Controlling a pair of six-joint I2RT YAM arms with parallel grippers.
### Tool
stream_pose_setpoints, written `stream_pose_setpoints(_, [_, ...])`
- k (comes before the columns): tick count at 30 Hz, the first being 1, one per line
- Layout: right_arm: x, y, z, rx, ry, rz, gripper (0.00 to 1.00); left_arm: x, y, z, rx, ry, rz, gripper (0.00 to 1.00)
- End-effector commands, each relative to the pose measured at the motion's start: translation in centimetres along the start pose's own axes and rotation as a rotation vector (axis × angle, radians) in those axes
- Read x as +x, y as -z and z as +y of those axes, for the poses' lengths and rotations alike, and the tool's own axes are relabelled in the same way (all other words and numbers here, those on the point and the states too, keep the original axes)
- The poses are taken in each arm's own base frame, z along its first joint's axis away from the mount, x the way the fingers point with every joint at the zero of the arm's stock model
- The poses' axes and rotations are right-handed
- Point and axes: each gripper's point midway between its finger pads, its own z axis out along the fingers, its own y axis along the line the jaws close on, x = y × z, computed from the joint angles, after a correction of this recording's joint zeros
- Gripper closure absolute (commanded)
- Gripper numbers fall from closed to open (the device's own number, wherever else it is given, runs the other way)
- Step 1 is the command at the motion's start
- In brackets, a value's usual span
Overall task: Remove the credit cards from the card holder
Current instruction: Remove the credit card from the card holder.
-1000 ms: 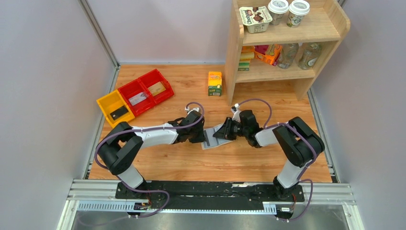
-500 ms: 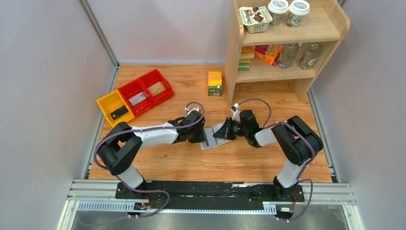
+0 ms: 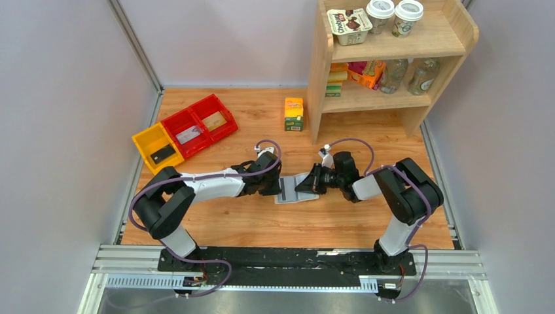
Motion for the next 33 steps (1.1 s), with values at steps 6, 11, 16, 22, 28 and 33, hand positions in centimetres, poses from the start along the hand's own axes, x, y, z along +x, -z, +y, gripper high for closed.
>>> stream_pose_setpoints(6, [-0.1, 0.4, 1.8, -0.057, 0.025, 0.018, 0.91, 0.7, 0.5, 2.6, -0.073, -0.056, -0.001, 1.00])
stream_pose_setpoints(11, [-0.7, 0.1, 2.3, -0.007, 0.090, -0.001, 0.67, 0.3, 0.6, 2.4, -0.068, -0.064, -0.013, 1.00])
stream_pose_setpoints(16, [-1.1, 0.1, 2.4, 0.065, 0.133, -0.021, 0.59, 0.3, 0.8, 2.4, -0.070, -0.059, -0.009, 1.00])
stream_pose_setpoints(22, [-1.9, 0.4, 2.8, 0.151, 0.204, -0.052, 0.55, -1.2, 2.2, 1.3, -0.038, -0.043, -0.061, 0.92])
stream_pose_setpoints(28, [-2.3, 0.1, 2.3, 0.187, 0.207, -0.056, 0.53, -3.3, 3.0, -0.3, 0.011, -0.029, -0.124, 0.87])
stream_pose_setpoints(33, [-2.1, -0.6, 2.3, 0.164, 0.194, -0.034, 0.53, -3.8, 2.1, -0.8, 0.026, -0.025, -0.109, 0.84])
